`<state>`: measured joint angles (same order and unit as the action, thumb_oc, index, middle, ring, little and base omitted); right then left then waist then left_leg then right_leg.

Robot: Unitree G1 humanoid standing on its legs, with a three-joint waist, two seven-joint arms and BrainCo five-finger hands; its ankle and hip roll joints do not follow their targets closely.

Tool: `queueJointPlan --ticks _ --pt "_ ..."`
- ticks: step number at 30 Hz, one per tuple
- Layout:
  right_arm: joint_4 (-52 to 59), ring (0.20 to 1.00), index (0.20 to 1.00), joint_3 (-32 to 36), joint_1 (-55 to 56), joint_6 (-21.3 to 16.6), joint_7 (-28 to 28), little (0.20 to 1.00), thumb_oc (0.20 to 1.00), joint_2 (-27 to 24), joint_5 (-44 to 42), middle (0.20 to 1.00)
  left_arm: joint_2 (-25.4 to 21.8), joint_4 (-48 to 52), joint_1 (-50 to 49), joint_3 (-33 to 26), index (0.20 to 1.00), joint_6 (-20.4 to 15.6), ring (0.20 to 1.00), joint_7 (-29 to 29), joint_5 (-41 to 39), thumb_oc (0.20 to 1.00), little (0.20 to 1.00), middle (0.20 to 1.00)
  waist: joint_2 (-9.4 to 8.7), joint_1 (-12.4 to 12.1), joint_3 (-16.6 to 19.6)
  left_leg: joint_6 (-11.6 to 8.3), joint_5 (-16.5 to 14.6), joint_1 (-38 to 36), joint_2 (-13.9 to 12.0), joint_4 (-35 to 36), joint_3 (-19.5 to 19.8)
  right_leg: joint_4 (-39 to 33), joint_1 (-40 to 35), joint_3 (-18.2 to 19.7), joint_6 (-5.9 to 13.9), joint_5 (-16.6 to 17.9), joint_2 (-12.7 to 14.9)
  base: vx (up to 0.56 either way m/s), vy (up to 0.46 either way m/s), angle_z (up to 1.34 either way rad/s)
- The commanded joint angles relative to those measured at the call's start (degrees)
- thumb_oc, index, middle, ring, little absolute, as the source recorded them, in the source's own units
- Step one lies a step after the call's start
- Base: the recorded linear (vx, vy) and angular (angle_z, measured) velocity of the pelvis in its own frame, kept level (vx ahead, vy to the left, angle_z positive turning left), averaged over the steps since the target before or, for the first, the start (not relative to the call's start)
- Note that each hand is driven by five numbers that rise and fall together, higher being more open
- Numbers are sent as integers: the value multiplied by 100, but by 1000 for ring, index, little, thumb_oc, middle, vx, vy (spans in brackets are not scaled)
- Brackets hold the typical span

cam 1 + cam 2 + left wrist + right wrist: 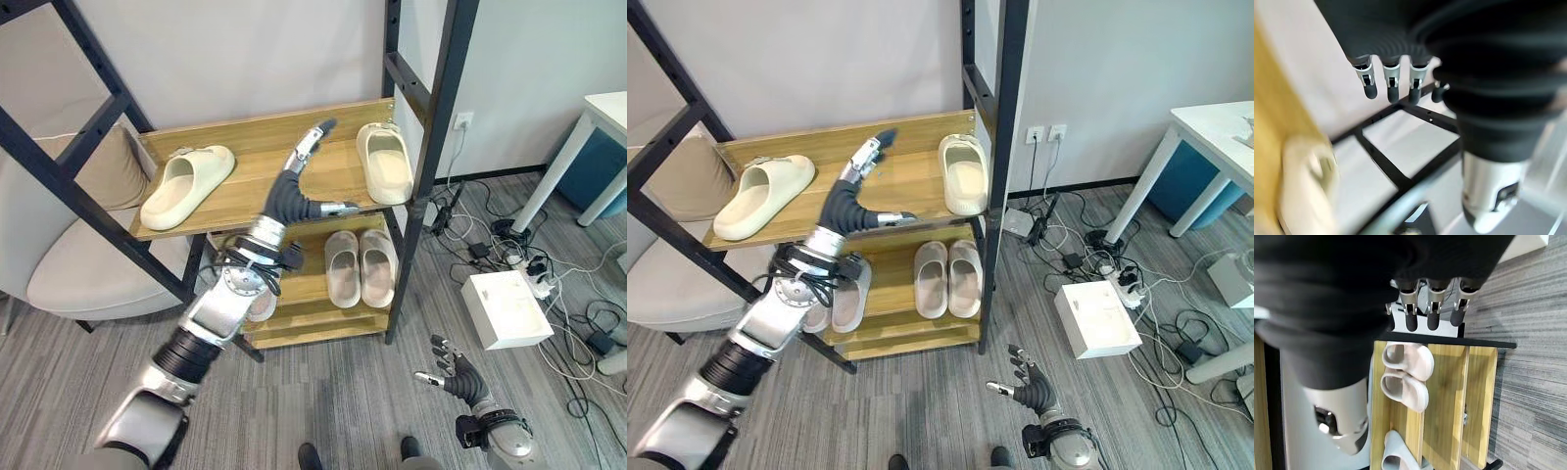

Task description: Arrange the slippers neatly on the shoe rack.

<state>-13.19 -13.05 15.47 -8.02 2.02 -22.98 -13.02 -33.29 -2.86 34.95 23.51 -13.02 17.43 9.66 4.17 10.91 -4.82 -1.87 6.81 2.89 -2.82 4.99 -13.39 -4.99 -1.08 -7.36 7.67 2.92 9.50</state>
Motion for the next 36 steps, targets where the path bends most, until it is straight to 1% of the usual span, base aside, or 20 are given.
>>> queueJointPlan --ticks 1,2,3,4,6,8,9,12,17,18,21,22,23,25,29,32,34,36 --pt "283 1000 1000 -120 -246 -532 74 1000 1000 -160 -116 1000 -509 -548 1042 -59 1000 213 1000 976 1536 1000 1000 1000 -157 -4 -243 -277 -845 -490 -223 1 253 235 169 -123 414 -35 358 30 35 -8" --pt "281 1000 1000 -124 -250 -533 75 1000 1000 -157 -116 1000 -511 -554 1046 -54 1000 213 1000 984 1542 1000 1000 1000 -161 -2 -244 -277 -846 -490 -222 1 252 236 171 -122 414 -35 359 35 38 -10" --pt "277 1000 1000 -139 -247 -549 83 1000 1000 -159 -126 1000 -656 -651 1103 -51 1000 333 1000 1101 1782 1000 1000 1000 -154 -1 -242 -276 -849 -488 -215 1 247 230 176 -118 420 -33 359 36 33 -12" --pt "289 1000 1000 -179 -219 -591 72 1000 1000 -163 -165 1000 -906 -841 1224 -69 1000 541 1000 1295 2158 1000 1000 1000 -162 2 -240 -274 -861 -485 -200 1 219 222 178 -106 437 -23 369 44 37 -10" --pt "293 1000 1000 -224 -183 -607 58 1000 1000 -146 -208 1000 -1114 -955 1314 -106 1000 749 1000 1414 2465 1000 1000 1000 -172 -3 -234 -274 -873 -485 -197 1 200 211 180 -103 450 -12 381 29 23 -6" --pt "298 1000 1000 -231 -165 -618 55 1000 1000 -133 -207 1000 -1157 -996 1311 -139 1000 801 1000 1454 2535 1000 1000 1000 -185 -7 -231 -270 -880 -489 -188 1 203 207 177 -103 454 -11 388 20 17 -4" --pt "308 1000 1000 -245 -135 -616 38 1000 1000 -128 -207 1000 -1322 -1075 1353 -193 1000 911 1000 1526 2703 1000 1000 1000 -197 -21 -219 -266 -897 -492 -175 1 203 198 172 -101 461 -9 393 31 28 -2" --pt "317 1000 1000 -273 -115 -602 26 1000 1000 -124 -170 1000 -1554 -1189 1390 -283 1000 1054 1000 1599 2848 1000 1000 1000 -212 -40 -207 -255 -914 -493 -162 1 192 191 181 -90 475 7 407 0 0 0" --pt "306 1000 1000 -255 -67 -582 4 1000 1000 -133 -117 1000 -2039 -1442 1368 -442 1000 1293 1000 1635 3064 1000 1000 1000 -229 -68 -197 -242 -935 -494 -138 1 162 174 201 -83 505 40 428 4 6 0" --pt "316 1000 1000 -232 -44 -577 -21 1000 1000 -145 -103 1000 -2231 -1635 1370 -457 1000 1402 1000 1622 3155 1000 1000 1000 -240 -81 -206 -234 -937 -489 -127 1 159 169 202 -72 511 47 436 21 33 -2" --pt "344 1000 1000 -220 -12 -571 -45 1000 1000 -166 -83 1000 -2487 -1834 1392 -461 1000 1552 1000 1606 3301 1000 1000 1000 -258 -86 -217 -226 -945 -478 -118 1 147 174 221 -70 530 60 446 17 33 -1" --pt "374 1000 1000 -218 3 -570 -63 1000 1000 -194 -71 1000 -2584 -1917 1441 -429 1000 1599 1000 1608 3375 1000 1000 1000 -262 -82 -223 -221 -948 -470 -111 1 141 173 235 -64 537 67 447 6 59 0" --pt "424 1000 1000 -193 0 -576 -78 1000 1000 -235 -60 1000 -2839 -2218 1678 -243 1000 1775 1000 1563 3513 1000 1000 1000 -273 -73 -266 -206 -947 -425 -102 1 131 177 301 -46 558 99 455 -2 73 -4" --pt "507 1000 1000 -173 17 -589 -85 1000 1000 -259 -74 1000 -3033 -2426 1863 -38 1000 1873 1000 1512 3669 1000 1000 1000 -282 -63 -306 -186 -945 -375 -83 1 120 184 378 -13 576 123 453 -7 68 -4" --pt "581 1000 1000 -144 29 -608 -89 1000 1000 -285 -107 1000 -3171 -2814 2131 269 1000 1992 1000 1473 3785 1000 1000 1000 -315 -41 -389 -165 -942 -321 -68 1 59 200 487 53 603 164 468 1 46 -7" --pt "596 1000 1000 -146 14 -630 -77 1000 1000 -285 -136 1000 -3228 -3044 2276 367 1000 2067 1000 1476 3792 1000 1000 1000 -344 -15 -471 -149 -934 -267 -58 1 26 213 584 98 616 208 476 -15 44 -14" --pt "616 1000 1000 -154 -10 -650 -69 1000 1000 -310 -142 1000 -3293 -3211 2458 541 1000 2097 1000 1468 3815 1000 1000 1000 -346 5 -528 -141 -922 -213 -53 1 2 212 648 132 626 228 478 -18 52 -12" --pt "627 1000 1000 -163 -47 -671 -53 1000 1000 -324 -170 1000 -3375 -3558 2777 892 1000 2132 1000 1451 3831 1000 1000 1000 -364 13 -604 -127 -902 -141 -50 1 -45 203 742 171 642 275 477 -20 47 -16"
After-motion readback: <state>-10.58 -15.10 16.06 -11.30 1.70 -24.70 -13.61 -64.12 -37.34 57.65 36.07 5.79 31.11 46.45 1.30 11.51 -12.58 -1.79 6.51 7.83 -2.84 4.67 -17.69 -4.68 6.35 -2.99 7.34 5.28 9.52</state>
